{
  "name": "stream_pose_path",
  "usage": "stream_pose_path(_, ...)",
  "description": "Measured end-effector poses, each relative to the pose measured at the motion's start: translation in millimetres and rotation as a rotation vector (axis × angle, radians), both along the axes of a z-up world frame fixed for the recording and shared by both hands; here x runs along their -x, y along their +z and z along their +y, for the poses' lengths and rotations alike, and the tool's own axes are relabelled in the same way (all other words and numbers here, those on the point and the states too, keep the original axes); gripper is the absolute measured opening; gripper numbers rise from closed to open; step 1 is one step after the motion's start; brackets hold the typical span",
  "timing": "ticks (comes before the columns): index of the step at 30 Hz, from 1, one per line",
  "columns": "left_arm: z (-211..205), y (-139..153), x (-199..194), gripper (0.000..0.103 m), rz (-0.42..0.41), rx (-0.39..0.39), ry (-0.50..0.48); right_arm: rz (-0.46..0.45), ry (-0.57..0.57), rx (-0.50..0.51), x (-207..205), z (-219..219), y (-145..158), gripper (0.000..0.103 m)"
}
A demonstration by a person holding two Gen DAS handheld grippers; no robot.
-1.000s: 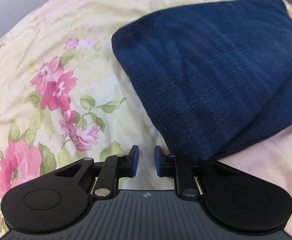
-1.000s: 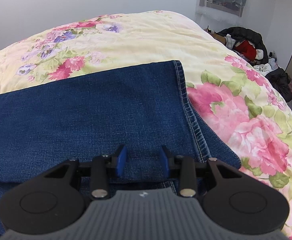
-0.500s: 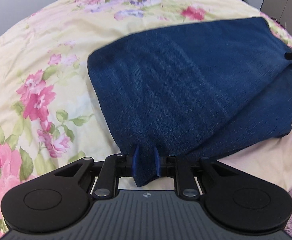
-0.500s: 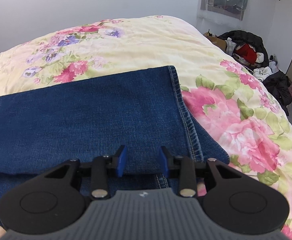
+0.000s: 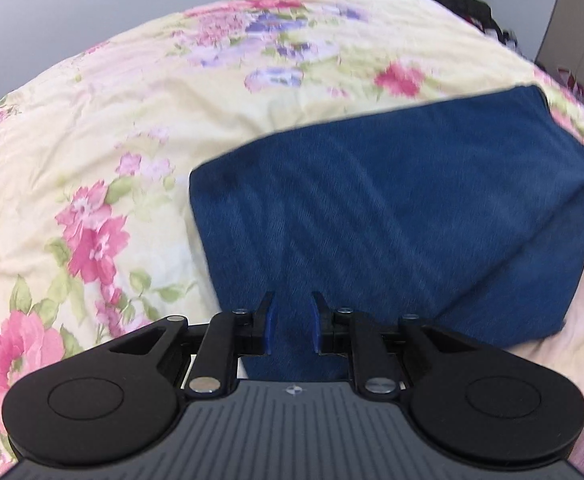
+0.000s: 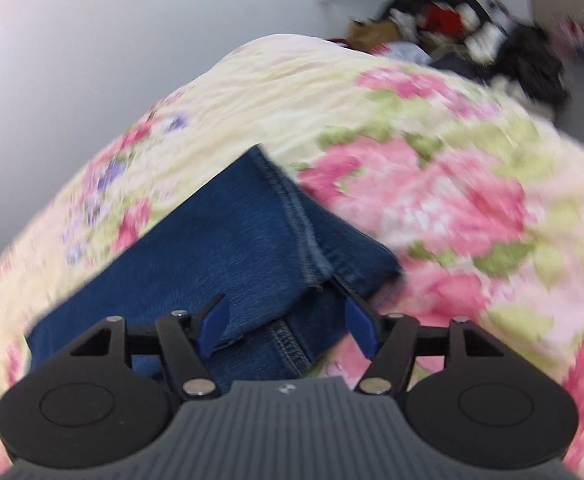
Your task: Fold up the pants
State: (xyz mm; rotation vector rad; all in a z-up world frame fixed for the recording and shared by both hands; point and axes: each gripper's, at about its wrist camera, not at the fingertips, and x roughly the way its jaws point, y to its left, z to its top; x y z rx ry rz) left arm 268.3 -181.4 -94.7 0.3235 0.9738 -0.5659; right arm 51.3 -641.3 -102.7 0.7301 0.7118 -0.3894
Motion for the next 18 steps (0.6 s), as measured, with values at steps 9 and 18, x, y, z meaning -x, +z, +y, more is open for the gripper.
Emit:
stream_pose_path(9,-74.6,2.1,-11.9,0.022,-0.039,0.052,-0.036,-0.149,-0.137,-0.285,12.4,-32.2,-48.7,0.064)
stream_pose_path(18,-165.3,-21.5,-46.3,0.022,-0.051,0.088,-0.095,-0.207,-0.177,-0.361,-1.1,-43.8,-86.8,0.046)
